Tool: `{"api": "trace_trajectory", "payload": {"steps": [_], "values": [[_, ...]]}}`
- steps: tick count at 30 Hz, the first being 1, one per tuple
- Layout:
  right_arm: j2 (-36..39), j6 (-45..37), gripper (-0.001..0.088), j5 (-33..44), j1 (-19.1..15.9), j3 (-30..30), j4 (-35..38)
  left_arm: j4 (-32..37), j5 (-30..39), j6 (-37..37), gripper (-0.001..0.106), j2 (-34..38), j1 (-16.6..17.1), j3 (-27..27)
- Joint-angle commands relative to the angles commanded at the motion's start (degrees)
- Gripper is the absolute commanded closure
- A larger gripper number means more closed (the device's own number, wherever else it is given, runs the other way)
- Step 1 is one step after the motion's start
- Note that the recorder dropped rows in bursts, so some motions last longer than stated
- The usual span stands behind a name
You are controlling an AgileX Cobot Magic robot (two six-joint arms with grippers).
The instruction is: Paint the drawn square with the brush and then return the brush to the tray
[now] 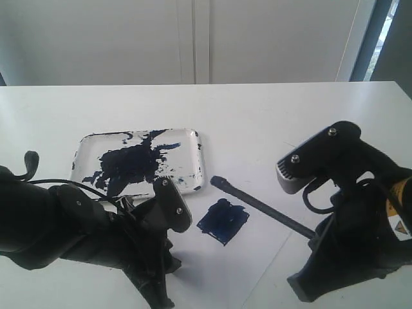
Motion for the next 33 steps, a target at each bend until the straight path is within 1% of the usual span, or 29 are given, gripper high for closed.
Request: {"api": "trace_trajectory", "payload": {"steps": [2,5,8,9,11,16,19,21,24,26,27,29,30,31,32,33], "values": [[0.51,0.00,0.0868,-3.41,0.00,-0.13,-0.40,0.00,-1.13,0.00,0.065,-2.86,0.00,0.00],[4.10,0.00,0.0868,-6.89,0.00,-0.13,-1.12,-1.72,-1.55,0.00,0.065,-7.20,0.00,0.00],[9.04,0.26,0.0868,-14.70,0.00,-0.13,-2.63,-3.76,-3.58,0.62,0.065,-10.42,0.00,0.10],[10.94,0.34,0.0868,-16.43,0.00,-0.49,-2.67,-4.90,-4.51,1.89,0.065,-11.11,0.00,0.10],[15.42,0.34,0.0868,-18.01,0.00,-1.93,-2.93,-9.45,-6.94,5.45,0.065,-12.06,0.00,0.10],[22.03,0.34,0.0868,-23.62,0.00,-4.71,-2.94,-19.87,-13.31,15.48,0.065,-12.33,0.00,0.10],[25.54,0.34,0.0868,-24.98,0.00,-7.13,-2.94,-22.83,-17.13,18.42,0.065,-12.33,0.00,0.10],[27.54,0.34,0.0868,-24.86,-0.13,-8.31,-2.94,-22.92,-18.54,18.78,0.065,-12.33,0.00,0.10],[30.85,0.34,0.0868,-25.15,-0.55,-9.69,-2.94,-22.92,-17.73,19.23,0.069,-12.33,0.00,0.10],[32.56,0.34,0.0868,-25.14,-0.65,-10.26,-3.51,-22.92,-17.49,19.23,0.075,-12.33,0.00,0.10],[33.85,0.34,0.0868,-25.13,-0.64,-10.69,-3.64,-22.92,-17.87,19.23,0.079,-12.33,0.10,0.10],[35.22,0.34,0.0868,-25.25,-0.92,-11.42,-4.01,-22.92,-14.89,18.85,0.080,-13.12,1.85,0.10],[35.64,0.34,0.0868,-26.00,-1.31,-11.54,-4.01,-22.92,-10.22,18.66,0.080,-14.30,4.04,0.10],[35.73,0.34,0.0868,-26.40,-1.68,-11.54,-4.01,-22.92,-8.09,18.66,0.080,-14.96,5.38,0.10],[35.78,0.34,0.0868,-26.66,-1.90,-11.54,-4.29,-22.92,-4.80,18.37,0.080,-16.07,8.10,0.10],[35.78,0.34,0.0867,-26.92,-2.15,-11.54,-4.29,-22.92,-2.91,18.37,0.080,-16.64,9.40,0.10]]}}
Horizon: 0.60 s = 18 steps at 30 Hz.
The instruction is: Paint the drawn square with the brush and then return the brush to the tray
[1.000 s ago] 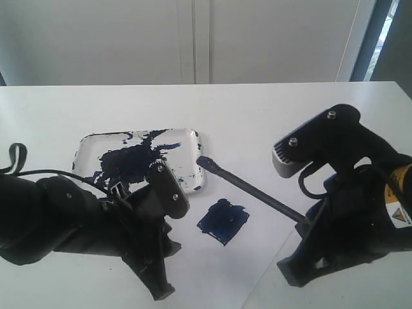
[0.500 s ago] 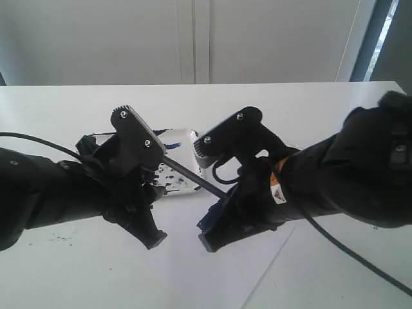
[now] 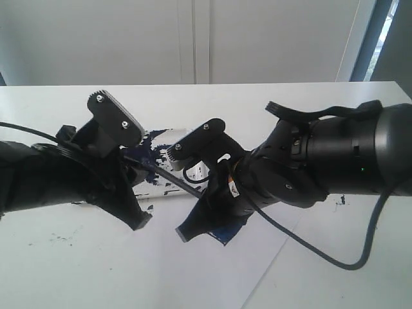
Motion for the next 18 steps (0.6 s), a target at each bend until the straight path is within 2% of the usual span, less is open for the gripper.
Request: {"api": "trace_trajectory", "payload": {"steps": [2,3,7,12,18], "values": [[0.00,0.00,0.0812,-1.09,-0.23,0.00,-0.89,0.00,4.25,-0.15,0.080,-1.25,2.96,0.00],[0.00,0.00,0.0740,-1.98,-0.23,0.00,-0.89,0.00,5.99,-0.15,0.080,-1.88,4.43,0.00],[0.09,0.00,0.0574,-2.97,-0.23,-0.06,-1.03,0.00,7.44,-0.15,0.085,-2.36,7.09,0.00],[0.09,0.00,0.0564,-4.68,-0.23,-0.06,-1.84,-0.04,12.39,-0.60,0.086,-2.36,10.97,0.00],[-0.63,-0.31,0.0566,-6.46,-0.23,-0.06,-4.23,-0.04,12.39,-1.01,0.086,-3.63,14.66,0.00]]}}
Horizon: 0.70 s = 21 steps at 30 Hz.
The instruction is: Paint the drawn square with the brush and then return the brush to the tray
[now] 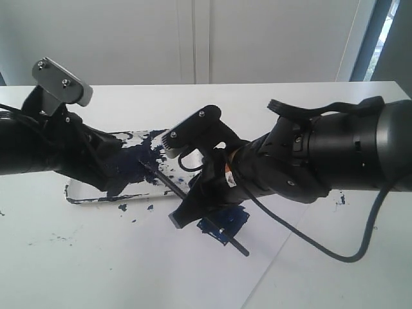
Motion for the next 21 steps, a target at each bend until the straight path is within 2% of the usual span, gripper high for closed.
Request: {"api": "trace_trajectory", "payload": {"steps": [4,8,12,17,21], "values": [[-2.64,0.00,0.0608,-0.22,0.00,0.00,-0.37,0.00,0.00,-0.10,0.086,-3.54,2.83,0.00],[-7.89,0.00,0.0758,-0.80,0.00,0.00,-3.24,0.00,0.43,-2.08,0.086,-7.82,6.52,0.00],[-15.29,0.00,0.0870,-0.42,-0.54,0.00,-5.76,0.00,1.31,-2.82,0.086,-12.69,9.07,0.00],[-27.34,0.00,0.0868,-0.71,-2.94,0.00,-8.15,0.41,1.18,-2.23,0.094,-18.47,10.92,0.10],[-35.57,0.00,0.0868,-0.56,-4.73,0.62,-11.83,2.05,0.45,-1.81,0.096,-22.49,11.39,0.70]]}}
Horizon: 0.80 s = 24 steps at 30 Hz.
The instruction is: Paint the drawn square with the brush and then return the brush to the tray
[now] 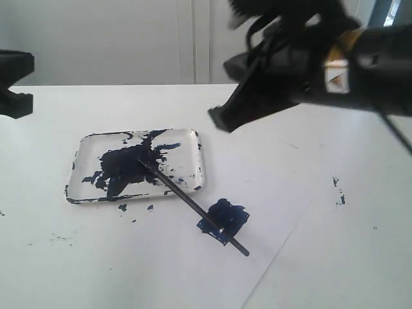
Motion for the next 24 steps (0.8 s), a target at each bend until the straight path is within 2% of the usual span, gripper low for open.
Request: {"api": "trace_trajectory", "payload": {"steps": [5,12,14,17,20,24], "values": [[-10.91,0.00,0.0868,0.81,-1.52,0.99,-5.50,-0.01,-2.48,-0.24,0.096,-4.85,0.00,2.79],[-25.61,0.52,0.0868,9.08,-1.51,0.99,-4.98,-0.81,0.02,-3.20,0.096,-11.99,0.00,8.37],[-28.75,0.52,0.0868,10.89,-1.51,1.59,-4.75,-0.81,3.36,-3.20,0.096,-13.73,0.00,10.30],[-34.20,0.40,0.0868,13.07,-1.51,3.95,-4.75,-0.18,8.58,-3.78,0.096,-15.65,0.00,12.92],[-39.32,0.40,0.0868,15.95,-1.51,7.25,-4.14,-0.18,7.62,-7.39,0.096,-16.86,0.00,15.50],[-45.88,0.40,0.0868,16.69,-1.51,13.25,-0.25,1.05,7.55,-7.49,0.096,-18.48,0.00,17.82]]}}
